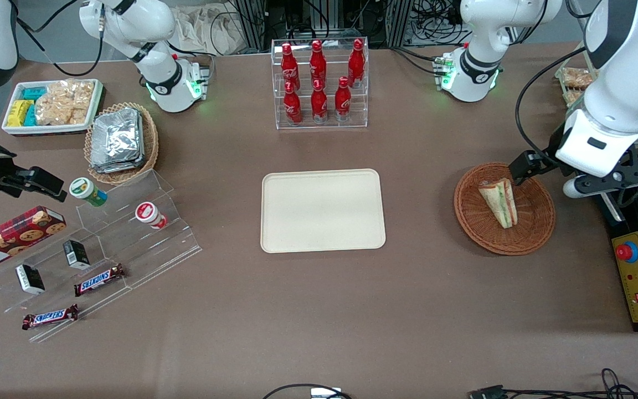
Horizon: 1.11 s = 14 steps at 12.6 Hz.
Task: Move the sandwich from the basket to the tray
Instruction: 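Lower the open left gripper over the wrapped sandwich in the wicker basket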
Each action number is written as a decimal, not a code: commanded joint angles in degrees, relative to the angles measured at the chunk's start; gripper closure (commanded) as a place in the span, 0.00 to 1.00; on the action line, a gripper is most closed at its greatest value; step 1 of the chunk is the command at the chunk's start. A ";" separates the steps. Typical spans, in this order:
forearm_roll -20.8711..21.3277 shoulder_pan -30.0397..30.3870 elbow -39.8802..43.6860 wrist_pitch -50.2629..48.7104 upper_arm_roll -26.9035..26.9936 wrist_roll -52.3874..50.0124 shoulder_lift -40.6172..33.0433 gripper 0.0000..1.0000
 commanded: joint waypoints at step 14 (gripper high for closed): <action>-0.38 6.47 -40.11 29.39 1.31 -6.13 -7.76 0.00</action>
